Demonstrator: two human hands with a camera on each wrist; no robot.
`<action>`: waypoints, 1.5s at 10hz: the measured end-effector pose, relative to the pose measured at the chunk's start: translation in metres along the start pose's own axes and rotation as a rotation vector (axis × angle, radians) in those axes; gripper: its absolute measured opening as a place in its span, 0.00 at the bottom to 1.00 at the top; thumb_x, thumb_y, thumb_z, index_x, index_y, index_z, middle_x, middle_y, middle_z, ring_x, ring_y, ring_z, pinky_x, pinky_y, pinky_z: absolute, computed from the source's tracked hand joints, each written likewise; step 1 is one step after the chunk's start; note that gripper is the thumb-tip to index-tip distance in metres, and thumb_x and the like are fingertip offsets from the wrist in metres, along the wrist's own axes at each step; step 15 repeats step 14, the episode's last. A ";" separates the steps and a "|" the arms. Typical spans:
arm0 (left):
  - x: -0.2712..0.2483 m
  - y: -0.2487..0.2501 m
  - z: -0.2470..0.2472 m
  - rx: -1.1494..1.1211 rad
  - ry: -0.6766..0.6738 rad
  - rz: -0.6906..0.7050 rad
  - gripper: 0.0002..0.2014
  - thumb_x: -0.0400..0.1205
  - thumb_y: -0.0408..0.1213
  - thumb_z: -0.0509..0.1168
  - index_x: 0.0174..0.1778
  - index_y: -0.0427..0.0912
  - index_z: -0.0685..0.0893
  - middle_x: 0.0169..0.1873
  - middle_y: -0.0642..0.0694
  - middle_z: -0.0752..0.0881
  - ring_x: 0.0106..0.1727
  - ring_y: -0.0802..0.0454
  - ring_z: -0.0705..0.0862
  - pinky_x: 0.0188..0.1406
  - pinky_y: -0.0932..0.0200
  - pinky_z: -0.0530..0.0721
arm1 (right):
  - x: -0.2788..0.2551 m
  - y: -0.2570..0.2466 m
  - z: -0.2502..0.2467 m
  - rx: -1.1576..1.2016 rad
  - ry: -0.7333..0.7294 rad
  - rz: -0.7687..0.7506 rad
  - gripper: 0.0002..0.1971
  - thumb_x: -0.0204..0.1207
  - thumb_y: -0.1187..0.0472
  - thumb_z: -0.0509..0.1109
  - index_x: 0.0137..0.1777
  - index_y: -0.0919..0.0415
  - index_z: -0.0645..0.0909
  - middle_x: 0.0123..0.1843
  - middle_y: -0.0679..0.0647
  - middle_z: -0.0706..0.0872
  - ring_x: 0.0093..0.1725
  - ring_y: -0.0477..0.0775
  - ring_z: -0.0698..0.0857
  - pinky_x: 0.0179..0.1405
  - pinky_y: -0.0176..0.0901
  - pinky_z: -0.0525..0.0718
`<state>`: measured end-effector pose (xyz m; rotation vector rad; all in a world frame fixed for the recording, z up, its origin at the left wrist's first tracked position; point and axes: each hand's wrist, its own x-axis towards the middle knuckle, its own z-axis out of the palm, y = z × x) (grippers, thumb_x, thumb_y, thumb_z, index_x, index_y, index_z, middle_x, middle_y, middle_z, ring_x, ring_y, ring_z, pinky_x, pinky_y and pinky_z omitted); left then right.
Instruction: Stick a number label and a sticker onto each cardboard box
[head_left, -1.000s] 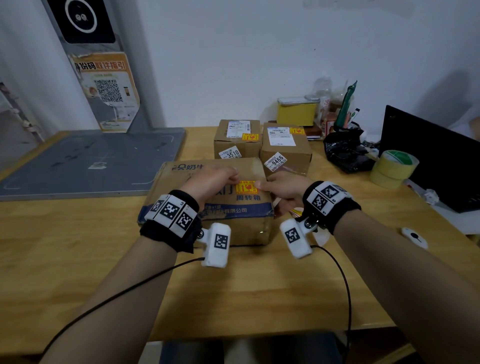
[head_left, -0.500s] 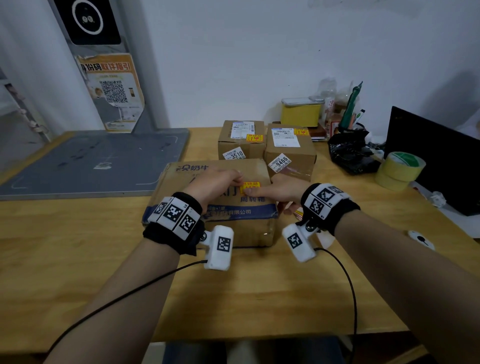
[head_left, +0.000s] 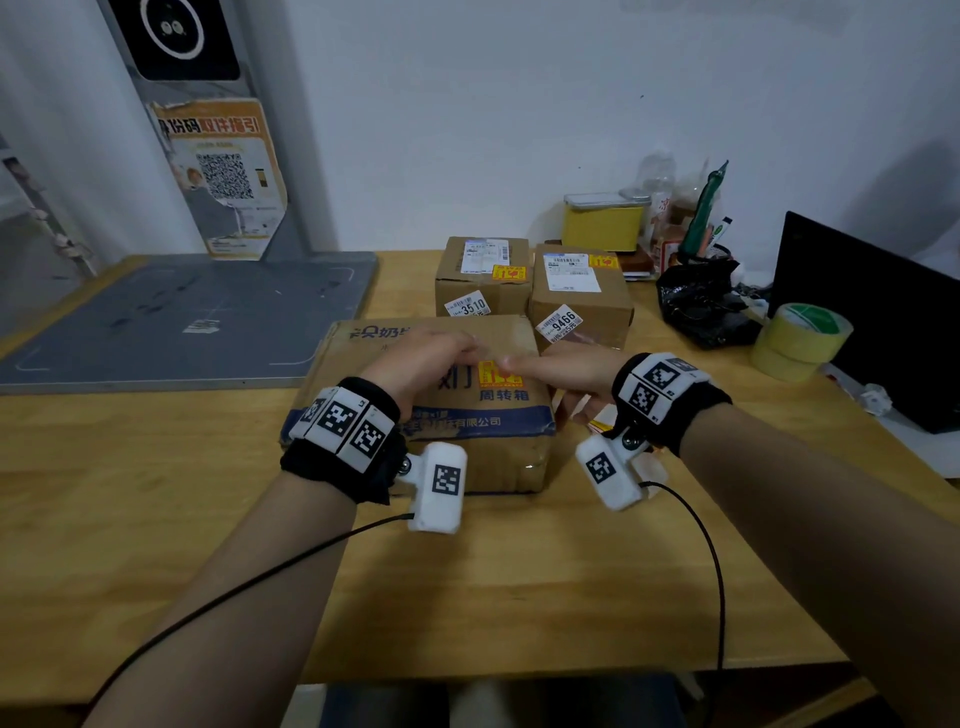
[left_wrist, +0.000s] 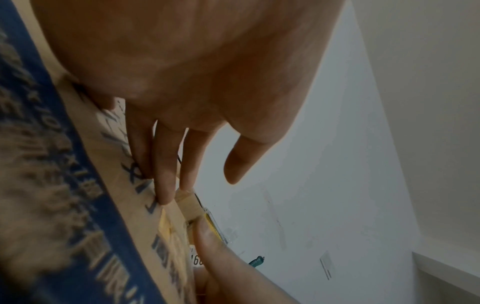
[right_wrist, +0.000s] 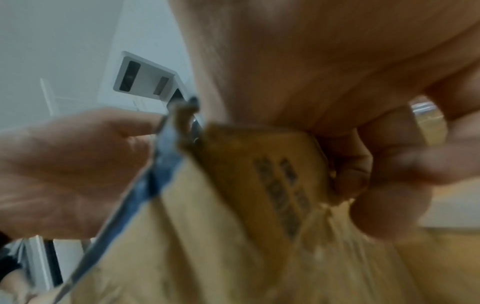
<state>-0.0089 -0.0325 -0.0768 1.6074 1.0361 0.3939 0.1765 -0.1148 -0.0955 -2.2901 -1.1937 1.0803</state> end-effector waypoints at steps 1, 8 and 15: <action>0.000 0.007 0.001 -0.034 0.001 -0.035 0.17 0.83 0.48 0.66 0.64 0.45 0.86 0.52 0.48 0.93 0.62 0.48 0.85 0.68 0.46 0.79 | -0.011 -0.013 0.004 -0.082 -0.057 -0.007 0.46 0.67 0.17 0.63 0.76 0.50 0.76 0.66 0.56 0.86 0.40 0.57 0.93 0.32 0.42 0.89; 0.001 0.008 0.007 0.039 0.042 -0.082 0.21 0.71 0.54 0.72 0.57 0.48 0.84 0.52 0.41 0.91 0.54 0.42 0.89 0.61 0.42 0.85 | 0.000 -0.012 0.005 0.001 0.162 0.011 0.27 0.87 0.36 0.58 0.61 0.63 0.77 0.42 0.55 0.86 0.33 0.51 0.87 0.09 0.26 0.71; -0.023 0.027 -0.010 0.222 0.013 0.162 0.14 0.84 0.46 0.67 0.60 0.43 0.87 0.56 0.46 0.90 0.62 0.46 0.84 0.58 0.48 0.83 | -0.050 -0.042 -0.015 -0.086 0.299 -0.077 0.11 0.85 0.57 0.67 0.47 0.65 0.83 0.41 0.60 0.90 0.19 0.51 0.82 0.11 0.30 0.74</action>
